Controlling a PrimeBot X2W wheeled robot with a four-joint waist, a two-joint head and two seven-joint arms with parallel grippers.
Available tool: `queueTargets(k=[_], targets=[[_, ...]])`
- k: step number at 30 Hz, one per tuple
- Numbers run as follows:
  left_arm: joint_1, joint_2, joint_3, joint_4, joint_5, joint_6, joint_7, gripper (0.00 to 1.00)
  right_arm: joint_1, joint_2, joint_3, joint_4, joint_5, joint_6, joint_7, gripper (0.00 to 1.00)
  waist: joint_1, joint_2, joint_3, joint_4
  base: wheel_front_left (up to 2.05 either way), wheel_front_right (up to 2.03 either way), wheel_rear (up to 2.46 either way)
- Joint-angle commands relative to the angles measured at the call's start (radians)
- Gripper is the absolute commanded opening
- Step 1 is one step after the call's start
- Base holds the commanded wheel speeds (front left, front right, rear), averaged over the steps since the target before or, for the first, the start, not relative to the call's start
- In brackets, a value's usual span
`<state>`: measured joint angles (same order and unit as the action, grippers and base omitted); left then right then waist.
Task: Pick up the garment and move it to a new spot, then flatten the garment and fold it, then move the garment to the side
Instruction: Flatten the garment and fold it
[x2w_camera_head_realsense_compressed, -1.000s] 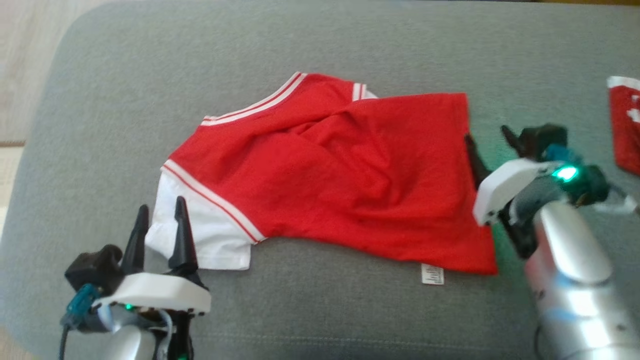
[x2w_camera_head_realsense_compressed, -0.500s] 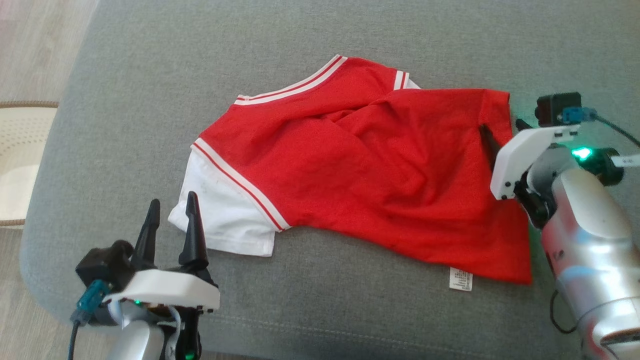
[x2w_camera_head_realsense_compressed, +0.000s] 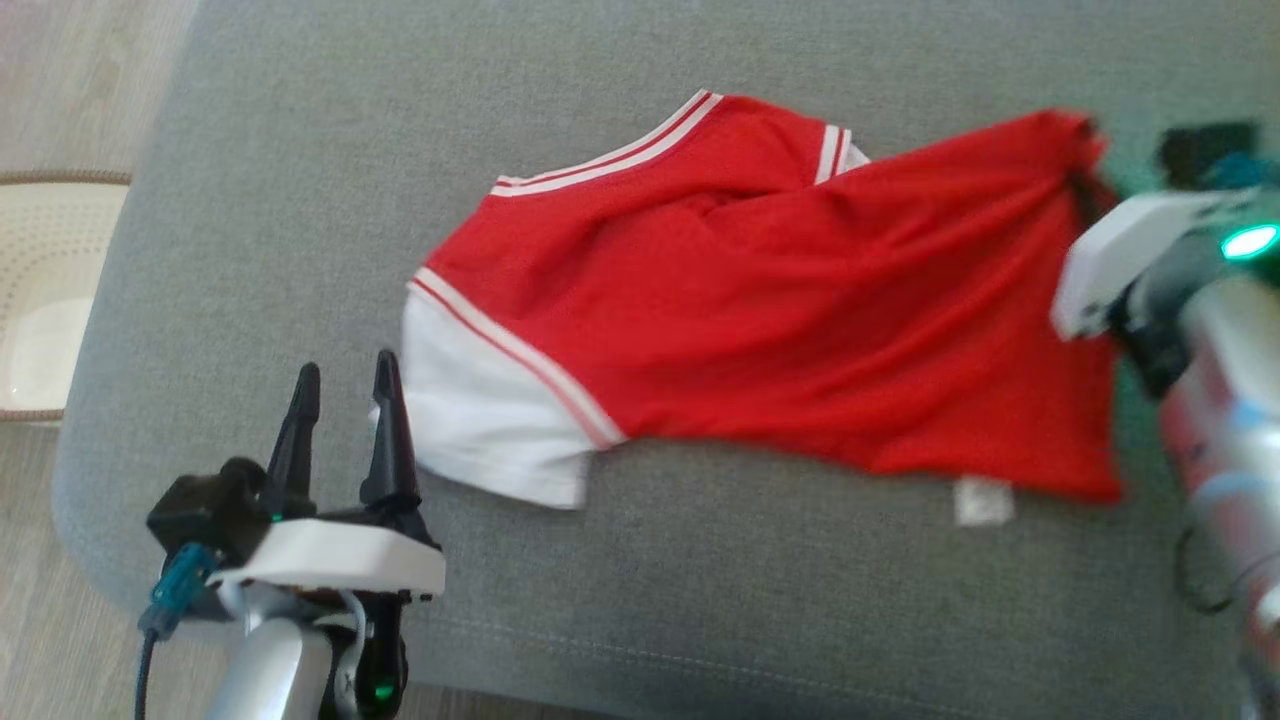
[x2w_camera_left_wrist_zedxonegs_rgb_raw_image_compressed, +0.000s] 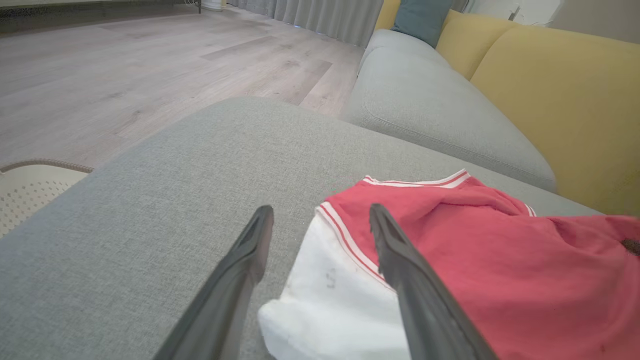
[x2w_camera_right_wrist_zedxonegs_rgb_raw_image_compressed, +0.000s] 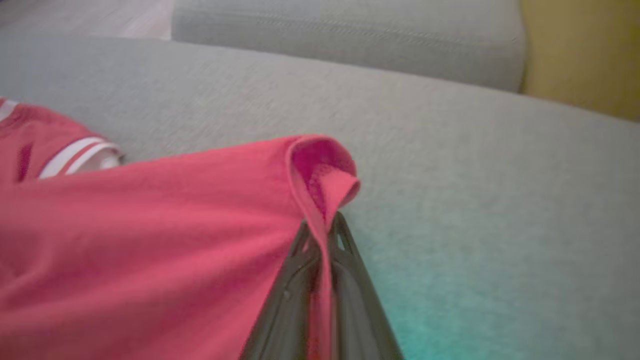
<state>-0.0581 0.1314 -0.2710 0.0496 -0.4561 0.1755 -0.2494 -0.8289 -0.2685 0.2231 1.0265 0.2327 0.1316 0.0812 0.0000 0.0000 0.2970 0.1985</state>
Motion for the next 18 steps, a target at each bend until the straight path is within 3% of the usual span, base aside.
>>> queueTargets(k=[1,9,14,16,17,18], targets=[[-0.042,0.005,0.043,-0.041,0.012,-0.005,-0.012,1.0,-0.061,-0.027,-0.006,-0.009,-0.023,-0.001,-0.029,0.0,0.0,0.0,0.011,0.009,0.0,0.0,0.0],[-0.057,-0.008,0.043,-0.066,0.032,-0.021,-0.012,1.0,-0.201,-0.104,-0.083,0.081,-0.115,-0.001,-0.076,0.0,0.0,0.0,0.042,0.038,0.0,0.0,0.0],[-0.059,-0.017,0.045,-0.072,0.042,-0.027,-0.012,1.0,-0.239,-0.116,-0.105,0.122,-0.156,-0.001,-0.088,0.0,0.0,0.0,0.05,0.042,0.0,0.0,0.0],[-0.06,-0.022,0.047,-0.073,0.047,-0.029,-0.012,1.0,-0.247,-0.113,-0.114,0.139,-0.173,-0.001,-0.102,0.82,0.0,0.0,0.053,0.039,0.0,0.0,0.0],[-0.061,-0.025,0.048,-0.074,0.048,-0.031,-0.012,1.0,-0.248,-0.108,-0.12,0.145,-0.179,-0.001,-0.112,1.0,0.0,0.0,0.053,0.035,0.0,0.0,0.0],[-0.061,-0.027,0.049,-0.075,0.051,-0.034,-0.012,1.0,-0.247,-0.102,-0.124,0.152,-0.185,-0.001,-0.122,1.0,0.0,0.0,0.053,0.03,0.0,0.0,0.0]])
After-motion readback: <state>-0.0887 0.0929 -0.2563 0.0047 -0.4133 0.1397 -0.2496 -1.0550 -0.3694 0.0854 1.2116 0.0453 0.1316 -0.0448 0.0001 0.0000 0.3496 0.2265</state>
